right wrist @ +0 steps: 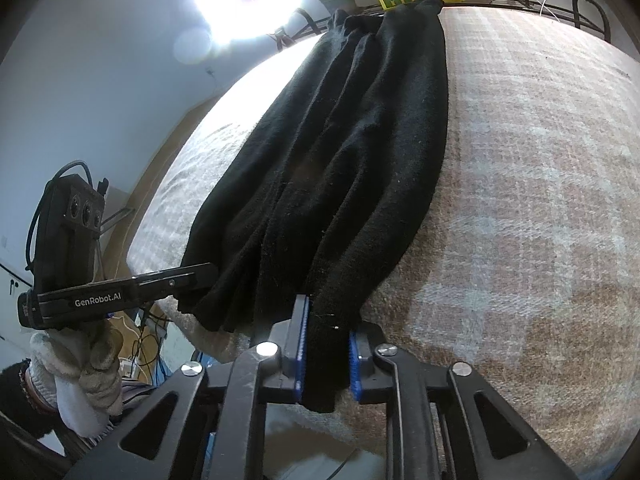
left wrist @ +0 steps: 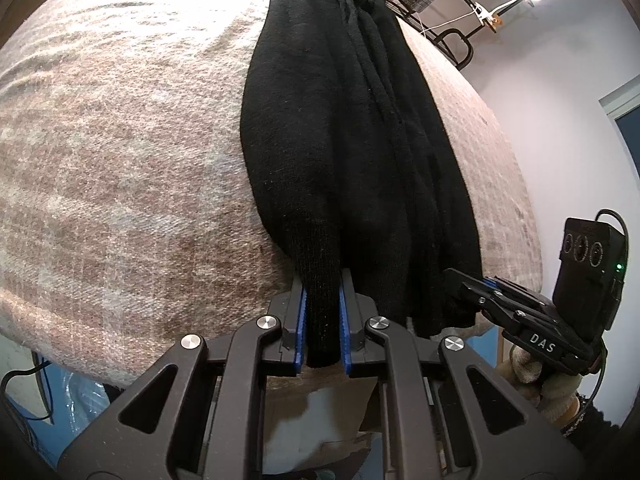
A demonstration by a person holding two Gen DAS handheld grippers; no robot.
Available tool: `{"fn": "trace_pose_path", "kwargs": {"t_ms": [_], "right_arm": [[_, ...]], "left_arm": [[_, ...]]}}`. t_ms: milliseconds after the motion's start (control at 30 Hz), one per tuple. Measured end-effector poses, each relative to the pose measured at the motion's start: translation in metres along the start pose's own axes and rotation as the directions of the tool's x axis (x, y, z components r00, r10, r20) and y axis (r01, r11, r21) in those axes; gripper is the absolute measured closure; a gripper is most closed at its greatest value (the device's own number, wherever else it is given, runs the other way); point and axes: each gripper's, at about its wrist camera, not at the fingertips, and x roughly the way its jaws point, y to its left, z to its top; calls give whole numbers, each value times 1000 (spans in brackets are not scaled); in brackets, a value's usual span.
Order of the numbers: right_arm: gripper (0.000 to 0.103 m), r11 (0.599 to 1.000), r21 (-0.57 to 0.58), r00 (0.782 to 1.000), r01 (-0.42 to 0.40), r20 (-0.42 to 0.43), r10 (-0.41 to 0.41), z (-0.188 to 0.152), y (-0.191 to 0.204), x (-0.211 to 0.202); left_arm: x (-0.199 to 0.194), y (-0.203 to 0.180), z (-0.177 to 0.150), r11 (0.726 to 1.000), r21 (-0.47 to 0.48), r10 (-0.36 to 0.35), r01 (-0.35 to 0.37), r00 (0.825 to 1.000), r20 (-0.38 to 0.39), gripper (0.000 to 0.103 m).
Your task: Fold large clothes
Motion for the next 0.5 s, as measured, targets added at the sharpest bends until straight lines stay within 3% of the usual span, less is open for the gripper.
{"fn": "trace_pose_path", "kwargs": {"t_ms": [500], "right_arm": [[92,981,110,987,-158,61,152,22,-14,-19]], "left_arm": [[-14,-11,17,998,0,-68,68,997,32,92]]}}
